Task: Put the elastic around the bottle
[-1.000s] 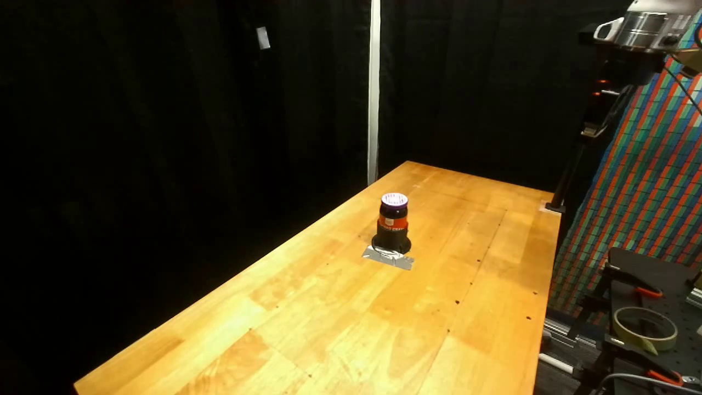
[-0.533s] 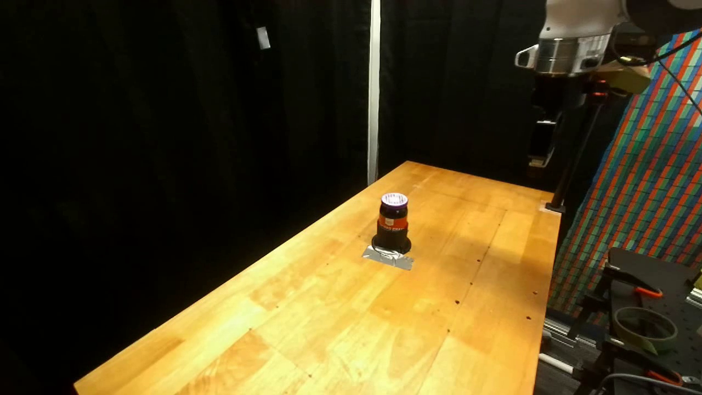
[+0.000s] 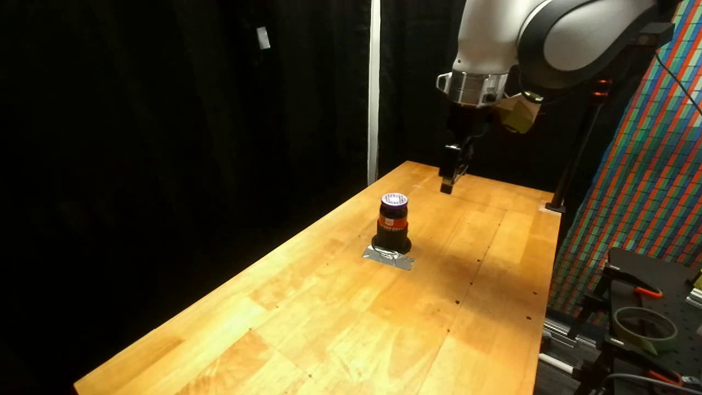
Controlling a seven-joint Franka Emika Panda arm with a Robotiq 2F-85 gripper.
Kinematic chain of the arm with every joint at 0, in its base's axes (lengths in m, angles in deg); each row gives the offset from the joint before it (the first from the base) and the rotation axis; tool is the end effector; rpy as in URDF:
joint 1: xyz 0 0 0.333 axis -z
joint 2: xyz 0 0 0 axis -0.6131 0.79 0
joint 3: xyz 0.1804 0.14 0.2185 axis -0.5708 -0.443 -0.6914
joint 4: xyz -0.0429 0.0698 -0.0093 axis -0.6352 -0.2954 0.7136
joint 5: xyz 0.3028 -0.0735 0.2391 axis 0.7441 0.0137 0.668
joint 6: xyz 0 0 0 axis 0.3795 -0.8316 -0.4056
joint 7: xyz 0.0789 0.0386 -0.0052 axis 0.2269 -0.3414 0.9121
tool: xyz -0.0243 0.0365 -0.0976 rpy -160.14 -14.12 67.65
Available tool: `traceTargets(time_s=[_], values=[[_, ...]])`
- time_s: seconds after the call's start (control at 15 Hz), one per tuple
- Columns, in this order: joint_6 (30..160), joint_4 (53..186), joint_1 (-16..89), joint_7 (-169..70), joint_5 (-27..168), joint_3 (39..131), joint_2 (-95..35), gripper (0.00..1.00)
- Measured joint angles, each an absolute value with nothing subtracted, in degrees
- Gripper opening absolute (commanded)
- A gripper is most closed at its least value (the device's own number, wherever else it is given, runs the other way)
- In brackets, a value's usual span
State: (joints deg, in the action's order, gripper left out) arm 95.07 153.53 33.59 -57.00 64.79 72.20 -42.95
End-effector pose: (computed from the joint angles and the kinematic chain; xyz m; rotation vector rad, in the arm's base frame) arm 0.5301 0.1202 0.3603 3.0491 0.1774 0.1495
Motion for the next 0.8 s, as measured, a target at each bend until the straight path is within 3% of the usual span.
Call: traceTargets(time_s=[0.8], values=[[107.45,135.73,29.43,-56.61,61.39,77.05,-20.67,1.0]])
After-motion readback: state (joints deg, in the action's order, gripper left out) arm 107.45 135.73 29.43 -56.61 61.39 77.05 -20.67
